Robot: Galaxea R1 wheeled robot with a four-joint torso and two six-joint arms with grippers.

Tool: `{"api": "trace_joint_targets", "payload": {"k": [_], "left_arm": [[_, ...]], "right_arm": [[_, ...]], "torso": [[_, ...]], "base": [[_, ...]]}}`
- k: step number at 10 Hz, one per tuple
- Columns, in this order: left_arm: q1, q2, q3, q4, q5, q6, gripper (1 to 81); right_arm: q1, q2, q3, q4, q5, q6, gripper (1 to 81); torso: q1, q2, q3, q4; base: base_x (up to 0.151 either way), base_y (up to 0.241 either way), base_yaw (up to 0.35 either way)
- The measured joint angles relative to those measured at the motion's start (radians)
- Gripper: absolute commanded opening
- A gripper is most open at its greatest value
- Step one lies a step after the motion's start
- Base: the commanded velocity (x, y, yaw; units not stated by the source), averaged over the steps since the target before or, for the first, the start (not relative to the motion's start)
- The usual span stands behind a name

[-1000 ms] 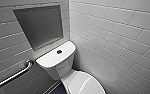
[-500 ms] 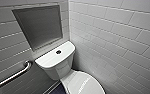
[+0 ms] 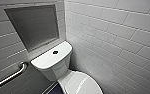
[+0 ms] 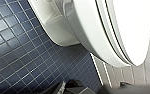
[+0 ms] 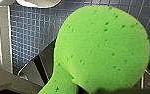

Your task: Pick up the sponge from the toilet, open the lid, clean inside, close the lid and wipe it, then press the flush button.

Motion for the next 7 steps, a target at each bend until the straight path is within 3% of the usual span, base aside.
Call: {"api": "trace_joint_targets", "payload": {"k": [7], "left_arm": [[-0.105,0.078,0.045,-0.016,0.011,-0.063,81.1]], "right_arm": [[0.013,0.02,-0.018,0.0,0.001,0.0,1.0]], "torso": [[0.001,0.0,-0.012,0.0]], "base": [[0.0,0.0,0.0]]}}
